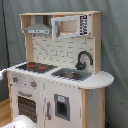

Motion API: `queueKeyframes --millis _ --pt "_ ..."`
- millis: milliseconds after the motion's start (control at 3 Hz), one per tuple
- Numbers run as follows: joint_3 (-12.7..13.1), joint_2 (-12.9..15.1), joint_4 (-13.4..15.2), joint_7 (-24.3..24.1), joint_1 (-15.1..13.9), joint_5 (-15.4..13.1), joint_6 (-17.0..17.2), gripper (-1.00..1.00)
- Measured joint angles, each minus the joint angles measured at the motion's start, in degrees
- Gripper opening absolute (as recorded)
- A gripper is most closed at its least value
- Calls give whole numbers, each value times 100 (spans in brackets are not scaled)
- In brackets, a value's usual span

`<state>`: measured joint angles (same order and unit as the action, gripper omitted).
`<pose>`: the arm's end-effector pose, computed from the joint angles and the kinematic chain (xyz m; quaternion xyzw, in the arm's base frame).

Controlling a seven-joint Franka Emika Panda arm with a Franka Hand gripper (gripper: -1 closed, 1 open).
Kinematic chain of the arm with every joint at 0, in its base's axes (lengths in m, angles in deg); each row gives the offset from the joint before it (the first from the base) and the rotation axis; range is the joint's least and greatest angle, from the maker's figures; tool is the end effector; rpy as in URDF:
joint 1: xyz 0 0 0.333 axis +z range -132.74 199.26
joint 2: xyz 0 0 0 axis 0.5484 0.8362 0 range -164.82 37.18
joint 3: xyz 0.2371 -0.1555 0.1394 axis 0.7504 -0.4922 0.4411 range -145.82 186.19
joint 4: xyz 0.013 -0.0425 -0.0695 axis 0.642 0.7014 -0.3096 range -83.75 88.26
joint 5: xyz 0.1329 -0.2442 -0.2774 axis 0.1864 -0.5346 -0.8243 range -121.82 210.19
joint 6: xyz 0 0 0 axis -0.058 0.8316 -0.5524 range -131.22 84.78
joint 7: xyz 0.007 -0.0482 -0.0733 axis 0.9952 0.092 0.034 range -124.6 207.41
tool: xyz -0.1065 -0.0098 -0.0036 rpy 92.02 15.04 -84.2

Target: Play with the kitchen

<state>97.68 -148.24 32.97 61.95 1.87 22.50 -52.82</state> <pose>0.2038 0.5255 0.4700 0.4200 0.4613 0.3298 0.7085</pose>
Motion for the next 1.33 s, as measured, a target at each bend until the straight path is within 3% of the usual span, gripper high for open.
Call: queueKeyframes --millis 667,1333 --pt "-1072 -103 46 -96 545 -50 684 100" --pt "-1710 -126 57 -804 1047 -418 1411 100"
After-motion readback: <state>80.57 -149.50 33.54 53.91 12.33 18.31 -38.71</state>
